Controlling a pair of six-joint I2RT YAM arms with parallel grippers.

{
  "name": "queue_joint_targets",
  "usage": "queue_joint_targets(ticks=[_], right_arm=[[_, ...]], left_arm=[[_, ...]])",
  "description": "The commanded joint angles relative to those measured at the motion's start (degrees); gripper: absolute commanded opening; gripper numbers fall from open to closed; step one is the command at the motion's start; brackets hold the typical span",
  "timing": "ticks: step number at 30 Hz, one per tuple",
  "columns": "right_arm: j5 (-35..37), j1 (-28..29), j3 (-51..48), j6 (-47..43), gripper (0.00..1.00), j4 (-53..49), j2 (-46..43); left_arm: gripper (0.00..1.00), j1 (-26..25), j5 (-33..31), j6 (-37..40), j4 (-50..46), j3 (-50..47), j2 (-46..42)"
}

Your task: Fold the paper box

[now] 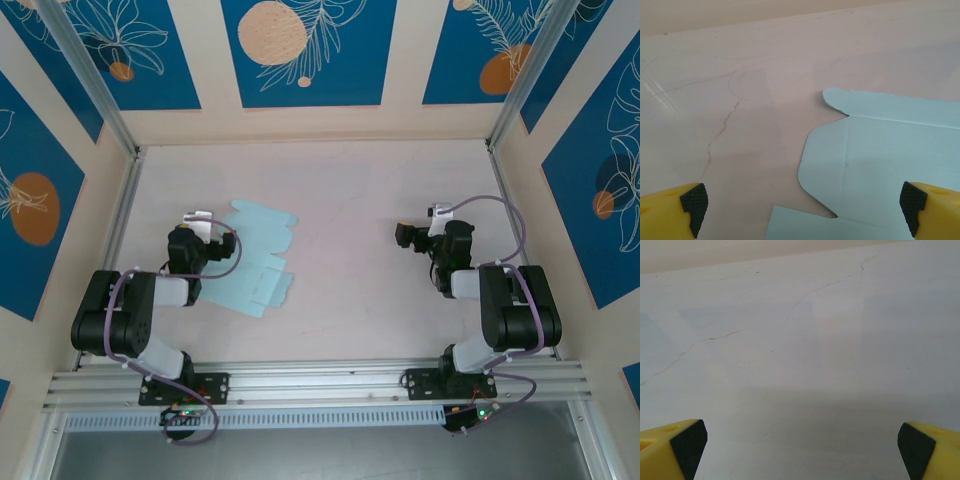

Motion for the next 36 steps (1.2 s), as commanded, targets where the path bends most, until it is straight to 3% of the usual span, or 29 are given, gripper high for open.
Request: queue_joint_targets(ticks=[1,9,17,22,25,31,36], right_arm=[[-1.0,0.2,0.9,-1.2,0.99,0.1,0.0],[0.9,0.8,3.6,-1.3,1.0,-6.7,-2.9],[8.3,2.9,7.8,4.2,0.99,-27.0,-15.0],[13.5,5.7,12.0,14.3,1.0,-45.0,-22.9],[16.7,10.2,14.9,19.9,1.0,-55.7,-25.1],[22.2,24.9,18.9,31.7,1.0,-69.7,-26.2],[16.1,35.1,17.8,43.1,1.0,-69.7,-24.7]], left_arm=[[1.0,0.3,0.7,-0.4,-0.1,0.4,0.1],[1.0,0.3,-1.1,-1.1,-1.8,-0.3,-3.7],[1.0,0.3,-5.5,-3.4,-12.1,-1.8,-18.1],[1.0,0.3,-7.3,-7.8,-23.2,-2.0,-28.8],[1.0,0.3,-7.8,-11.5,-29.2,-3.0,-36.1],[1.0,0.3,-10.0,-16.2,-39.1,-4.2,-49.9],[1.0,0.2,-11.3,-20.1,-39.0,-6.5,-55.7]])
